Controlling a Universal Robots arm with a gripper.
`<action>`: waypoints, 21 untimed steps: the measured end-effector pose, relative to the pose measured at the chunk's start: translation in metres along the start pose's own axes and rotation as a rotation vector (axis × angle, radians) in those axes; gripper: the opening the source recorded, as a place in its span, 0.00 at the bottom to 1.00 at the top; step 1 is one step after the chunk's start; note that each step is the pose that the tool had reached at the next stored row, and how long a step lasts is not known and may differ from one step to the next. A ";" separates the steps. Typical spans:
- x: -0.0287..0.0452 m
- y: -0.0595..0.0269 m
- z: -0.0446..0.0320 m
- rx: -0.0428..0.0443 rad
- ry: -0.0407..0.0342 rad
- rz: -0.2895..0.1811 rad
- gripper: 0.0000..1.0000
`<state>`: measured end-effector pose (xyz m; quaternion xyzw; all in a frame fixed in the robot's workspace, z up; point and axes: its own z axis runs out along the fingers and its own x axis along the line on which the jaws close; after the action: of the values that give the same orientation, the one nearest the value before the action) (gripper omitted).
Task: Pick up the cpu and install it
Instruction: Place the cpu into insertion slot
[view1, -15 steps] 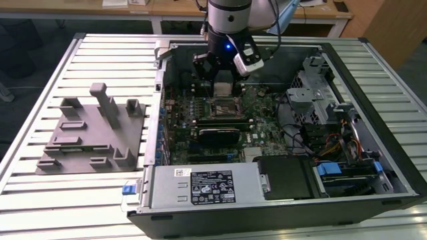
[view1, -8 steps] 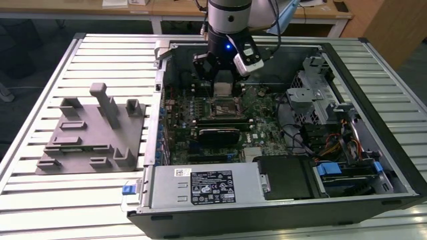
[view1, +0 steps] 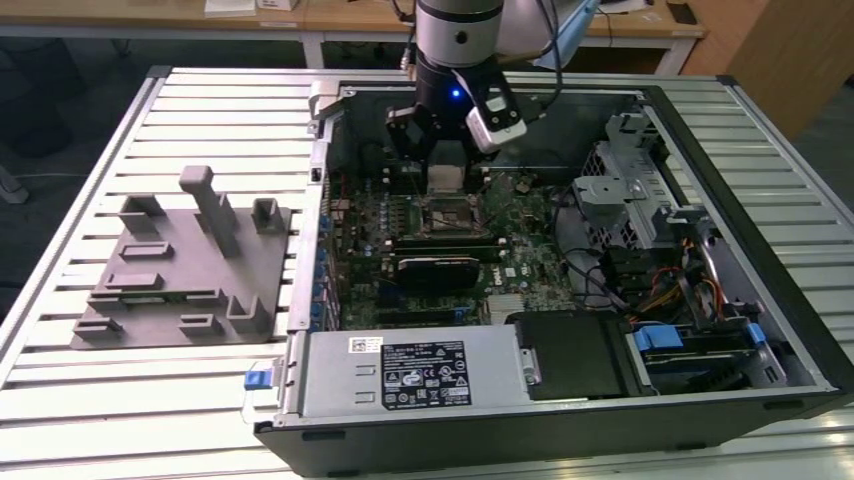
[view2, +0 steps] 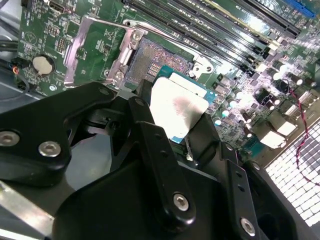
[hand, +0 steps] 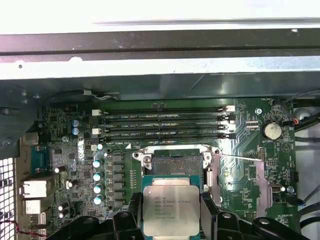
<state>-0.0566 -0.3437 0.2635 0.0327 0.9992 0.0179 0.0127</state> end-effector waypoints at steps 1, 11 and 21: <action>0.0000 0.0000 0.0000 0.0004 -0.0006 0.016 0.54; 0.0000 0.0000 0.0000 0.0038 -0.0057 0.155 0.54; 0.0001 0.0000 0.0000 0.0075 -0.0110 0.302 0.54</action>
<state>-0.0567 -0.3437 0.2635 0.1827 0.9829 0.0157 0.0152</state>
